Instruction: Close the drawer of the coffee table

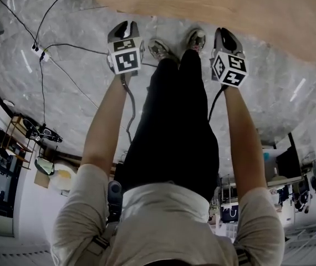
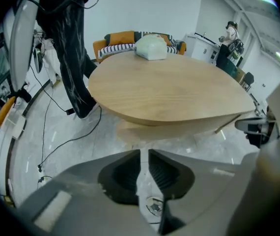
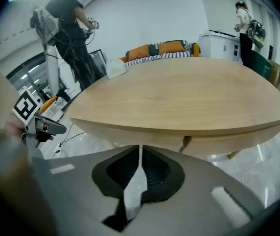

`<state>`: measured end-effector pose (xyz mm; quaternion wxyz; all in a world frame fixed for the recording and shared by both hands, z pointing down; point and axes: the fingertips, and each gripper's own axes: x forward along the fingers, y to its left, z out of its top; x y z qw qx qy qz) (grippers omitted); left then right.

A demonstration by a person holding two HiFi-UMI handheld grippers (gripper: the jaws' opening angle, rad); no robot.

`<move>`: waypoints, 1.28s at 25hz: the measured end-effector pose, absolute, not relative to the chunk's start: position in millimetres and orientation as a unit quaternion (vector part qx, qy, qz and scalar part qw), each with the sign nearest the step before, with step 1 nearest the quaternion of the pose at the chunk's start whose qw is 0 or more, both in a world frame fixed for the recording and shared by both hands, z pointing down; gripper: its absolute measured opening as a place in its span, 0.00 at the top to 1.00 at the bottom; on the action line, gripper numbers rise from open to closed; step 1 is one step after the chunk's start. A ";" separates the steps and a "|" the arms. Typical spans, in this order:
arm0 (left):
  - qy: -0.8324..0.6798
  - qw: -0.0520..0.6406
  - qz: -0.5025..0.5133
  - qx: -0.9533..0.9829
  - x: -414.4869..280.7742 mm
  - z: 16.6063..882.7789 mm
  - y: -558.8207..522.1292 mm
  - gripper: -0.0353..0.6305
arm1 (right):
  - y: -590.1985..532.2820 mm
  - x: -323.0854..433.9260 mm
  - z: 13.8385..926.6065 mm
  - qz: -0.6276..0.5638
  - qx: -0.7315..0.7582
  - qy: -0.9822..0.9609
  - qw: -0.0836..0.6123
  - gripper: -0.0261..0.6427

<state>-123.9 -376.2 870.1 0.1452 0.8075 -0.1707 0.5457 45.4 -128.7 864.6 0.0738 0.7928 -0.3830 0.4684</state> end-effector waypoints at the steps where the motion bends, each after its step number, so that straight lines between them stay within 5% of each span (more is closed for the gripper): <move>1: -0.165 0.152 0.540 0.811 -125.4 859.2 -363.5 0.88 | -134.7 35.5 855.4 0.468 0.782 -0.405 0.076 0.95; 6: -0.099 0.170 0.502 0.842 -126.1 782.1 -292.6 0.92 | -162.2 -4.8 762.5 0.415 0.763 -0.489 0.082 0.95; 17: -0.088 0.144 0.337 0.926 -42.2 575.4 -311.9 0.92 | -215.2 35.8 533.5 0.211 0.812 -0.531 0.116 0.95; 32: 0.031 0.066 0.185 0.980 -30.6 345.0 -254.4 0.92 | -144.8 5.2 318.8 0.107 0.837 -0.517 0.143 0.95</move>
